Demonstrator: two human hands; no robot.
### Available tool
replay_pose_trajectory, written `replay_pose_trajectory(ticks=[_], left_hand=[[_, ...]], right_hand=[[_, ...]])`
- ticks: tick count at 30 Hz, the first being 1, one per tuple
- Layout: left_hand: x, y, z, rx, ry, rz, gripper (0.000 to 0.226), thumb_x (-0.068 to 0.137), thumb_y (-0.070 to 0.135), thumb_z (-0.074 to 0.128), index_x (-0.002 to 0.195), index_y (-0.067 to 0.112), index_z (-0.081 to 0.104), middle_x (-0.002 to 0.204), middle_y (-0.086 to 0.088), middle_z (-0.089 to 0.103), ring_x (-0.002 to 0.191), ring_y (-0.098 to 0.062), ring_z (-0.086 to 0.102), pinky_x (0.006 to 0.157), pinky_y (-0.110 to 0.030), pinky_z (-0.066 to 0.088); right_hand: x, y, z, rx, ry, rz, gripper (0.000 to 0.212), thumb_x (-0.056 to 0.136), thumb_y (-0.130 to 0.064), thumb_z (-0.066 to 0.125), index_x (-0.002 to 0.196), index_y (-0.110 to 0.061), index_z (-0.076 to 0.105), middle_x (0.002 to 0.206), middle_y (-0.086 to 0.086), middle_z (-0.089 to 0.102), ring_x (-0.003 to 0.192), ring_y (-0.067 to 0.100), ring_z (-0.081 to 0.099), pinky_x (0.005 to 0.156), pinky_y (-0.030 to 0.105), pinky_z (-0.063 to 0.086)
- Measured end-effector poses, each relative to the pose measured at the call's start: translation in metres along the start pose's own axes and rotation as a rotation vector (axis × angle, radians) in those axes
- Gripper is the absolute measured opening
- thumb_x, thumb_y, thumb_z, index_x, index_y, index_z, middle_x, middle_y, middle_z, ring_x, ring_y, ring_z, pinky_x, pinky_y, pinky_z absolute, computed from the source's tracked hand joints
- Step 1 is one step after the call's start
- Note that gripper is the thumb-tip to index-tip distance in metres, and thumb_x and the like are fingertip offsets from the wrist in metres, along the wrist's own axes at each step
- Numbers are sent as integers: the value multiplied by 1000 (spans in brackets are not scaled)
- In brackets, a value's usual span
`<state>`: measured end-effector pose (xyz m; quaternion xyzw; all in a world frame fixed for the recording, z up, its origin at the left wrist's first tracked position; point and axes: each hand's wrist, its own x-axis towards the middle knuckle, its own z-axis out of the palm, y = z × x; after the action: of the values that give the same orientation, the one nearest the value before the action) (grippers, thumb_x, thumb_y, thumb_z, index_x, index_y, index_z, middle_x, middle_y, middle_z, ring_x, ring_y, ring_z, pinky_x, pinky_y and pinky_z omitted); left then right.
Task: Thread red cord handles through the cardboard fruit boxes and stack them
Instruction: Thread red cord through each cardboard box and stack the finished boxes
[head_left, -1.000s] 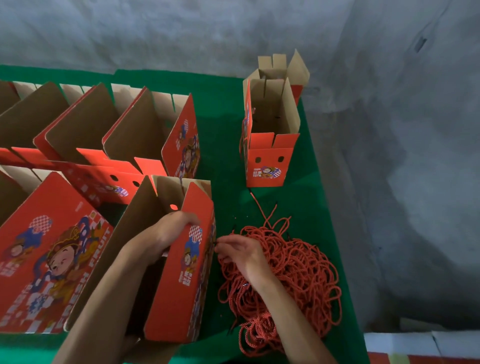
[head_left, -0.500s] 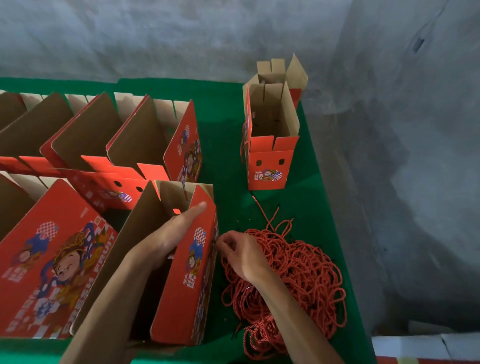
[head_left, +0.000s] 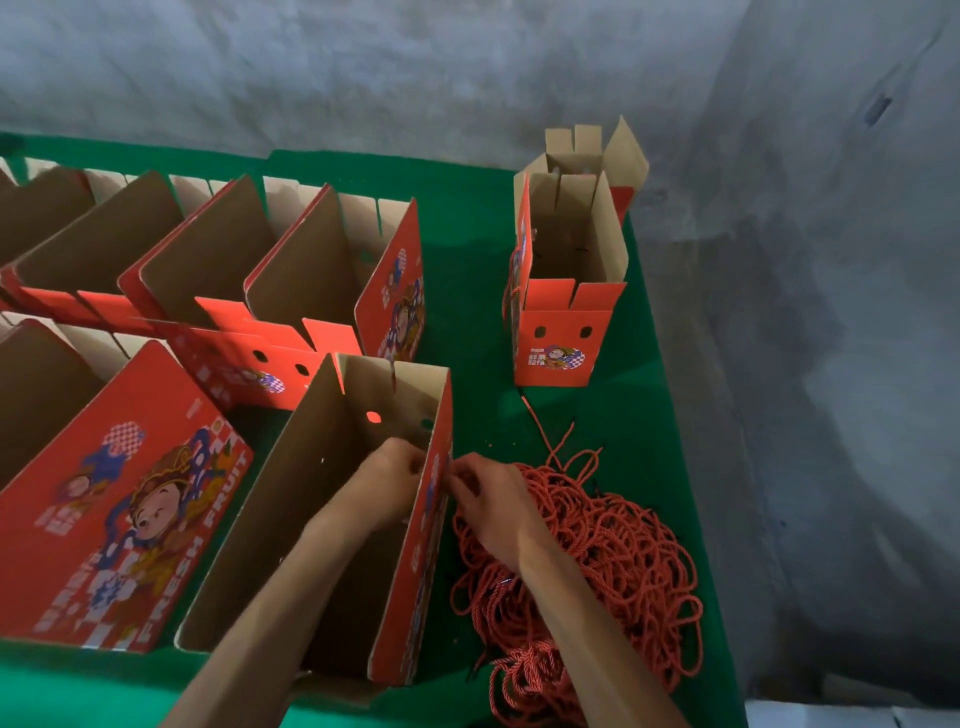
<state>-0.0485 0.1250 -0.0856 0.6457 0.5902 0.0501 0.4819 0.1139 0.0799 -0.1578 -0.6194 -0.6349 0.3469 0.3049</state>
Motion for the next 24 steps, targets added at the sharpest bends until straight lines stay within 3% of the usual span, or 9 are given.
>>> replay_pose_trajectory(ticks=[2, 4, 7, 9, 11, 14, 17, 21, 24], left_hand=[[3, 0, 4, 32, 37, -42, 3, 94, 16, 68, 92, 16, 65, 93, -6, 72, 79, -14, 73, 62, -23, 57], [6, -1, 6, 32, 47, -100, 6, 95, 16, 67, 95, 18, 61, 96, -6, 70, 80, -13, 71, 60, -22, 55], [9, -1, 4, -10, 85, -163, 4, 98, 13, 61, 101, 11, 61, 98, -9, 70, 81, -19, 71, 60, -27, 57], [8, -3, 0, -62, 136, -207, 14, 102, 10, 53, 92, 6, 62, 99, -14, 72, 73, -22, 74, 57, -27, 58], [4, -4, -3, -174, 124, -231, 18, 103, 16, 50, 100, 4, 63, 94, -17, 73, 61, -19, 74, 51, -29, 59], [-9, 1, -12, -276, 115, -192, 42, 102, 52, 46, 116, 16, 62, 107, -13, 70, 85, -26, 74, 63, -42, 64], [-26, 17, -19, -396, 63, -83, 65, 89, 79, 41, 127, 29, 61, 116, -4, 68, 100, -25, 70, 63, -42, 63], [-48, 39, -17, -280, -72, 63, 51, 91, 70, 50, 126, 34, 60, 105, -1, 76, 88, -16, 76, 67, -38, 64], [-52, 43, -9, -28, -58, 105, 32, 99, 44, 56, 129, 32, 51, 116, 3, 69, 103, -18, 70, 89, -42, 60]], right_hand=[[-2, 5, -3, 53, -36, 38, 17, 104, -28, 62, 117, -21, 70, 107, -11, 73, 94, 3, 67, 83, 27, 58], [-4, 16, -5, -77, -100, 96, 13, 104, -29, 60, 113, -24, 68, 100, -13, 71, 84, 1, 64, 75, 27, 55], [-7, 41, -14, -417, -82, 225, 19, 104, -24, 52, 95, -19, 68, 87, -1, 69, 77, 19, 64, 71, 37, 52], [-7, 52, -24, -427, -31, 293, 23, 106, -25, 52, 93, -13, 68, 87, 5, 71, 79, 27, 67, 71, 41, 52], [-4, 52, -36, -150, 15, 331, 23, 107, -23, 56, 93, -11, 70, 83, 8, 73, 72, 27, 67, 69, 45, 53], [1, 32, -54, 510, 126, 343, 15, 104, -13, 61, 97, -8, 73, 74, 12, 73, 62, 25, 64, 60, 38, 56], [8, 14, -70, 768, 172, 266, 20, 102, -8, 61, 97, -11, 80, 72, 8, 71, 55, 16, 61, 52, 26, 55], [15, 7, -70, 1124, 187, 257, 23, 100, -7, 56, 102, -10, 79, 69, 5, 64, 43, 13, 45, 42, 23, 38], [19, 20, -67, 1110, 282, 313, 19, 100, -15, 61, 110, -9, 76, 76, 6, 70, 42, 13, 46, 41, 23, 38]])
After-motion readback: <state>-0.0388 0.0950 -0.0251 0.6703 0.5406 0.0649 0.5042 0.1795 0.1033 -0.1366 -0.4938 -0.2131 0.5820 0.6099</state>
